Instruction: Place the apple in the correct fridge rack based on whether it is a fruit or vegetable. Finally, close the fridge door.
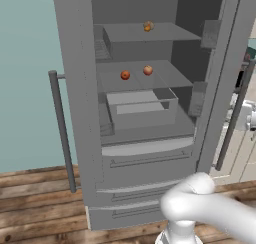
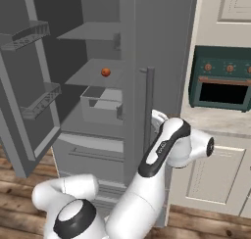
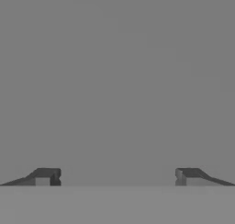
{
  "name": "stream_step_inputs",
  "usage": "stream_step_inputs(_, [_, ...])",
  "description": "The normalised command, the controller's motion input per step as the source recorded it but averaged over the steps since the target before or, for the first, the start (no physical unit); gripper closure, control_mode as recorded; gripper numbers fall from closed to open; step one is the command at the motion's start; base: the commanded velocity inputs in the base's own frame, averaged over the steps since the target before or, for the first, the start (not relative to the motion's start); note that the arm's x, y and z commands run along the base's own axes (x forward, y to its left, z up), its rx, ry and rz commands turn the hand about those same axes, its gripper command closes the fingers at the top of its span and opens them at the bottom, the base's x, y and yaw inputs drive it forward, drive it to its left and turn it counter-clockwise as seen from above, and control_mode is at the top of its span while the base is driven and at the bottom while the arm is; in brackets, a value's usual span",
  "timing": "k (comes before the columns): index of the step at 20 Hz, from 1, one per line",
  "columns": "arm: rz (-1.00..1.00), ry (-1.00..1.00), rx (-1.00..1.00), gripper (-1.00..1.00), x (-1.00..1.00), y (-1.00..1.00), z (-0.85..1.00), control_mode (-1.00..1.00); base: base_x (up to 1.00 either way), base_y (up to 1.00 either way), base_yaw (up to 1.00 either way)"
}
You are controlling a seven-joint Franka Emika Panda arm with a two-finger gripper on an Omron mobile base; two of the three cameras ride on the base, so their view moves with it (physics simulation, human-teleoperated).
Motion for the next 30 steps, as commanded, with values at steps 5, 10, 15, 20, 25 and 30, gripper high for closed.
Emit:
stream_step_inputs(5, [-0.16, -0.03, -0.1, -1.0, 0.6, 0.98, 0.0, -1.0, 0.0, 0.0, 0.0])
stream_step_inputs(10, [-0.11, 0.02, -0.07, -1.0, 0.65, 0.47, 0.0, -1.0, 0.0, 0.0, 0.0])
stream_step_inputs(15, [-0.09, 0.03, 0.0, -1.0, 0.66, 0.0, 0.0, -1.0, 0.0, 0.0, 0.0])
stream_step_inputs(20, [-0.18, 0.0, 0.0, -1.0, 0.56, 0.0, 0.0, -1.0, 0.0, 0.0, 0.0])
stream_step_inputs(25, [-0.24, 0.0, 0.0, -1.0, 0.38, 0.0, 0.0, -1.0, 0.0, 0.0, 0.0])
stream_step_inputs(30, [-0.23, 0.0, 0.0, -1.0, 0.33, 0.0, 0.0, -1.0, 0.0, 0.0, 0.0])
